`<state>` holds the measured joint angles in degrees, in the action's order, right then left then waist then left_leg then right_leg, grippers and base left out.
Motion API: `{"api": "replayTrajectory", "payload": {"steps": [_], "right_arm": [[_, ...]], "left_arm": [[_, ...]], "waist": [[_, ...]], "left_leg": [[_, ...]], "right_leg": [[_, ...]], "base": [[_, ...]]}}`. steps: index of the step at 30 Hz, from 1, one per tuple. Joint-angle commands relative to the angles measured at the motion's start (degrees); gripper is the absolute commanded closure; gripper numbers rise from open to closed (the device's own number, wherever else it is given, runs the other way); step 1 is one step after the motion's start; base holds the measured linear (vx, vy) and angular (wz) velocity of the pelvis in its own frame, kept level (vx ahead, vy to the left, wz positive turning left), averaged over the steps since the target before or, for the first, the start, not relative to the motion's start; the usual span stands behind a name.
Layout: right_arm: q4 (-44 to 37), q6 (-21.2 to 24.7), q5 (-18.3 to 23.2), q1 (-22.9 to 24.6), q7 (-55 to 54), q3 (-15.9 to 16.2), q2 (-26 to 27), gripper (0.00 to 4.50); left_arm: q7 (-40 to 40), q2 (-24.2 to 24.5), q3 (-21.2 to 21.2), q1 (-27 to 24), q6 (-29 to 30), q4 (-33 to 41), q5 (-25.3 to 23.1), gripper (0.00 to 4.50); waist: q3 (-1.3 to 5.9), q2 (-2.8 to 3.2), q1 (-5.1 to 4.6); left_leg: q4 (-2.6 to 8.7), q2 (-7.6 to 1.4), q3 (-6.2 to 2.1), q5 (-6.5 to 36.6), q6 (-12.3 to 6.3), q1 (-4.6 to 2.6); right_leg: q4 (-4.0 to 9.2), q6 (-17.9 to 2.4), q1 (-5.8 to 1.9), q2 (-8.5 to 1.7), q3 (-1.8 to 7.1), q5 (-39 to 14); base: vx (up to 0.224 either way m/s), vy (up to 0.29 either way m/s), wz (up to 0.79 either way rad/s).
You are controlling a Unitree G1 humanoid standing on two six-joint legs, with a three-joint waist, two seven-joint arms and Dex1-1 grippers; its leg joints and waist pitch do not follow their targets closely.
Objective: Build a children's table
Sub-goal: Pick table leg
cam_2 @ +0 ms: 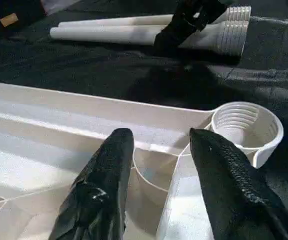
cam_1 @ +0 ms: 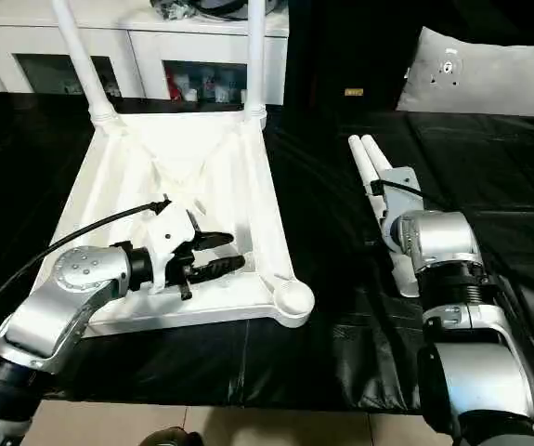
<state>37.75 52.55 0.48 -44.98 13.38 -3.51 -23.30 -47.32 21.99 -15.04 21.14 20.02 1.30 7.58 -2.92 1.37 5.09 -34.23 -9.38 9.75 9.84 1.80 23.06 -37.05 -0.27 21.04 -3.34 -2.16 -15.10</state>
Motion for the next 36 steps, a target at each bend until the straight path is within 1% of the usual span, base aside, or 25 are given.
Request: {"api": "replayTrajectory", "payload": {"steps": [1, 4, 5, 6, 8, 9, 10, 12, 13, 14, 16, 17, 18, 19, 20, 21, 23, 24, 27, 28, 29, 32, 33, 35, 36], "right_arm": [[0.53, 1.15, 0.48, -1.13, -0.20, -0.86, -0.78, 0.00], [1.33, 2.39, 2.17, -1.59, 1.26, -2.36, -0.90, 0.00], [1.39, 3.22, 2.71, -1.45, 2.11, -2.50, -0.97, 0.00], [1.48, 4.25, 3.19, -1.07, 3.29, -2.39, -1.06, 0.00], [1.18, 5.26, 3.85, -0.34, 4.59, -2.32, -0.92, 0.30], [1.18, 5.26, 3.85, -0.34, 4.59, -2.32, -0.92, 0.30], [0.87, 5.80, 4.27, 0.05, 5.22, -2.35, -0.74, 0.41], [0.14, 6.85, 5.41, 0.78, 6.47, -2.39, -0.19, 0.62], [0.10, 6.91, 5.49, 0.82, 6.54, -2.38, -0.15, 0.62], [-0.14, 7.16, 5.59, 1.20, 6.95, -1.80, 0.06, 0.78], [-0.27, 7.36, 5.60, 1.53, 7.77, -1.22, 0.22, 0.94], [-0.30, 7.50, 5.64, 1.65, 8.06, -1.08, 0.32, 0.94], [-0.32, 7.62, 5.63, 1.75, 8.25, -0.96, 0.42, 1.11], [-0.32, 7.62, 5.63, 1.75, 8.25, -0.96, 0.42, 1.11], [-0.29, 7.71, 5.67, 1.81, 8.34, -0.82, 0.51, 1.27], [-0.29, 7.74, 5.69, 1.82, 8.36, -0.79, 0.51, 1.31], [0.07, 7.74, 5.80, 1.86, 8.58, -0.52, 0.47, 1.56], [0.21, 7.80, 5.78, 1.88, 8.75, -0.41, 0.43, 1.66], [0.52, 7.98, 5.66, 1.97, 8.83, -0.42, 0.52, 1.77], [0.49, 8.00, 5.61, 2.07, 8.87, -0.38, 0.57, 1.99], [0.48, 8.00, 5.60, 2.09, 8.89, -0.36, 0.57, 2.10], [0.39, 8.04, 5.60, 2.25, 9.07, -0.29, 0.65, 2.23], [0.23, 8.06, 5.69, 2.41, 9.03, -0.40, 0.75, 2.48], [-0.02, 7.85, 5.89, 2.57, 8.61, -0.89, 1.01, 2.53], [-0.11, 7.77, 6.02, 2.62, 8.41, -1.20, 1.12, 2.58]], "left_arm": [[-0.17, 0.49, -0.55, 0.08, 0.70, 1.13, -0.17, 2.03], [-0.18, 0.53, -0.58, 0.02, 1.61, 1.56, -0.03, 1.78], [-0.11, 0.56, -0.62, 0.00, 1.64, 1.51, -0.15, 1.68], [-0.13, 0.67, -0.74, 0.04, 1.76, 1.48, -0.30, 1.68], [-0.31, 0.76, -0.85, 0.14, 1.86, 1.44, -0.35, 1.46], [-0.31, 0.76, -0.85, 0.14, 1.86, 1.44, -0.35, 1.46], [-0.39, 0.79, -0.87, 0.18, 1.83, 1.41, -0.35, 1.26], [-0.50, 0.82, -0.88, 0.30, 1.82, 1.35, -0.37, 1.14], [-0.51, 0.82, -0.89, 0.31, 1.83, 1.35, -0.37, 1.14], [-0.57, 0.80, -0.93, 0.41, 1.91, 1.28, -0.39, 0.95], [-0.62, 0.77, -1.02, 0.49, 2.00, 1.24, -0.40, 0.74], [-0.64, 0.79, -1.05, 0.52, 2.01, 1.23, -0.42, 0.74], [-0.65, 0.83, -1.08, 0.55, 2.06, 1.22, -0.41, 0.58], [-0.65, 0.83, -1.08, 0.55, 2.06, 1.22, -0.41, 0.58], [-0.64, 0.94, -1.15, 0.58, 2.10, 1.20, -0.43, 0.38], [-0.63, 0.96, -1.17, 0.58, 2.11, 1.20, -0.43, 0.34], [-0.58, 1.10, -1.26, 0.61, 2.12, 1.20, -0.57, 0.13], [-0.58, 1.13, -1.27, 0.61, 2.14, 1.21, -0.61, 0.05], [-0.54, 1.13, -1.20, 0.62, 2.13, 1.17, -0.67, 0.00], [-0.52, 1.13, -1.18, 0.63, 2.12, 1.13, -0.69, 0.00], [-0.51, 1.14, -1.18, 0.63, 2.12, 1.13, -0.70, 0.00], [-0.53, 1.21, -1.19, 0.67, 2.07, 1.02, -0.73, 0.00], [-0.53, 1.26, -1.21, 0.72, 1.97, 0.90, -0.78, 0.00], [-0.47, 1.28, -1.19, 0.86, 1.79, 0.66, -0.87, 0.00], [-0.46, 1.28, -1.15, 0.88, 1.77, 0.62, -0.87, 0.00]], "waist": [[3.83, -0.86, 0.09], [3.82, -0.87, 0.08], [3.85, -0.76, 0.09], [3.84, -0.53, 0.12], [3.92, -0.66, 0.13], [3.91, -0.69, 0.17], [3.95, -0.48, 0.22], [3.99, -0.53, 0.23], [3.99, -0.53, 0.23], [3.97, -0.53, 0.25], [3.95, -0.52, 0.23], [3.95, -0.52, 0.24], [3.93, -0.51, 0.25], [3.93, -0.51, 0.25], [3.95, -0.49, 0.26], [3.95, -0.48, 0.24], [3.92, -0.64, 0.21], [3.93, -0.58, 0.25], [3.96, -0.55, 0.25], [3.95, -0.48, 0.24], [3.98, -0.52, 0.22], [3.96, -0.41, 0.26], [3.98, -0.33, 0.26], [4.00, -0.40, 0.25], [3.99, -0.27, 0.26]], "left_leg": [[3.22, -3.36, -0.79, 1.73, -0.79, -1.70], [3.18, -3.34, -0.73, 2.28, -0.94, -1.71], [3.16, -3.32, -0.76, 2.14, -0.99, -1.68], [3.12, -3.34, -0.80, 2.05, -1.02, -1.65], [3.07, -3.34, -0.78, 1.83, -1.06, -1.64], [3.07, -3.36, -0.77, 1.86, -1.20, -1.62], [3.06, -3.41, -0.81, 1.83, -1.16, -1.67], [3.03, -3.42, -0.79, 1.87, -1.11, -1.65], [3.03, -3.42, -0.79, 1.87, -1.11, -1.65], [3.04, -3.42, -0.79, 1.80, -1.09, -1.64], [3.06, -3.42, -0.79, 2.16, -0.91, -1.65], [3.09, -3.44, -0.80, 2.33, -0.79, -1.66], [3.10, -3.48, -0.81, 2.58, -0.67, -1.69], [3.10, -3.48, -0.81, 2.58, -0.67, -1.69], [3.11, -3.49, -0.82, 2.64, -0.48, -1.77], [3.13, -3.50, -0.83, 2.67, -0.37, -1.74], [3.14, -3.43, -0.79, 2.80, -0.35, -1.71], [3.13, -3.46, -0.80, 2.78, -0.35, -1.75], [3.10, -3.46, -0.78, 2.62, -0.25, -1.75], [3.12, -3.48, -0.82, 2.64, -0.21, -1.75], [3.09, -3.45, -0.79, 2.54, -0.22, -1.76], [3.08, -3.43, -0.81, 2.85, -0.12, -1.75], [3.10, -3.47, -0.83, 2.99, -0.04, -1.77], [3.10, -3.45, -0.84, 2.81, -0.05, -1.76], [3.12, -3.49, -0.86, 3.09, 0.05, -1.81]], "right_leg": [[3.65, -13.12, -2.26, -4.59, 2.42, 9.42], [3.70, -13.19, -2.29, -4.58, 2.45, 8.73], [3.65, -13.29, -2.32, -4.53, 2.40, 8.92], [3.60, -13.32, -2.29, -4.51, 2.39, 9.08], [3.55, -13.50, -2.33, -4.46, 2.34, 9.73], [3.56, -13.64, -2.34, -4.51, 2.32, 9.84], [3.52, -13.70, -2.30, -4.55, 2.31, 9.80], [3.49, -13.95, -2.37, -4.50, 2.29, 10.21], [3.49, -13.95, -2.37, -4.50, 2.29, 10.21], [3.50, -14.02, -2.32, -4.50, 2.26, 10.32], [3.54, -14.16, -2.33, -4.54, 2.25, 9.57], [3.57, -14.18, -2.32, -4.55, 2.24, 9.27], [3.59, -14.19, -2.29, -4.59, 2.25, 8.91], [3.59, -14.19, -2.29, -4.59, 2.25, 8.91], [3.60, -14.17, -2.25, -4.60, 2.22, 8.60], [3.57, -14.16, -2.26, -4.57, 2.24, 8.64], [3.61, -14.11, -2.29, -4.58, 2.24, 8.40], [3.64, -14.07, -2.27, -4.66, 2.27, 8.21], [3.61, -14.03, -2.25, -4.62, 2.28, 8.35], [3.59, -14.02, -2.25, -4.63, 2.27, 8.37], [3.57, -14.04, -2.25, -4.60, 2.26, 8.68], [3.59, -14.03, -2.27, -4.63, 2.26, 8.55], [3.59, -14.03, -2.26, -4.61, 2.24, 8.48], [3.54, -14.03, -2.29, -4.60, 2.23, 8.99], [3.59, -14.01, -2.22, -4.61, 2.22, 8.77]], "base": [[0.000, 0.000, 0.00], [0.000, 0.000, 0.00], [0.000, 0.000, 0.00], [0.000, 0.000, 0.00], [0.000, 0.000, 0.00], [0.000, 0.000, 0.00], [0.000, 0.000, 0.00], [0.000, 0.000, 0.00], [0.000, 0.000, 0.00], [0.000, 0.000, 0.00], [0.000, 0.000, 0.00], [0.000, 0.000, 0.00], [0.000, 0.000, 0.00], [0.000, 0.000, 0.00], [0.000, 0.000, 0.00], [0.000, 0.000, 0.00], [0.000, 0.000, 0.00], [0.000, 0.000, 0.00], [0.000, 0.000, 0.00], [0.000, 0.000, 0.00], [0.000, 0.000, 0.00], [0.000, 0.000, 0.00], [0.000, 0.000, 0.00], [0.000, 0.000, 0.00], [0.000, 0.000, 0.00]]}}
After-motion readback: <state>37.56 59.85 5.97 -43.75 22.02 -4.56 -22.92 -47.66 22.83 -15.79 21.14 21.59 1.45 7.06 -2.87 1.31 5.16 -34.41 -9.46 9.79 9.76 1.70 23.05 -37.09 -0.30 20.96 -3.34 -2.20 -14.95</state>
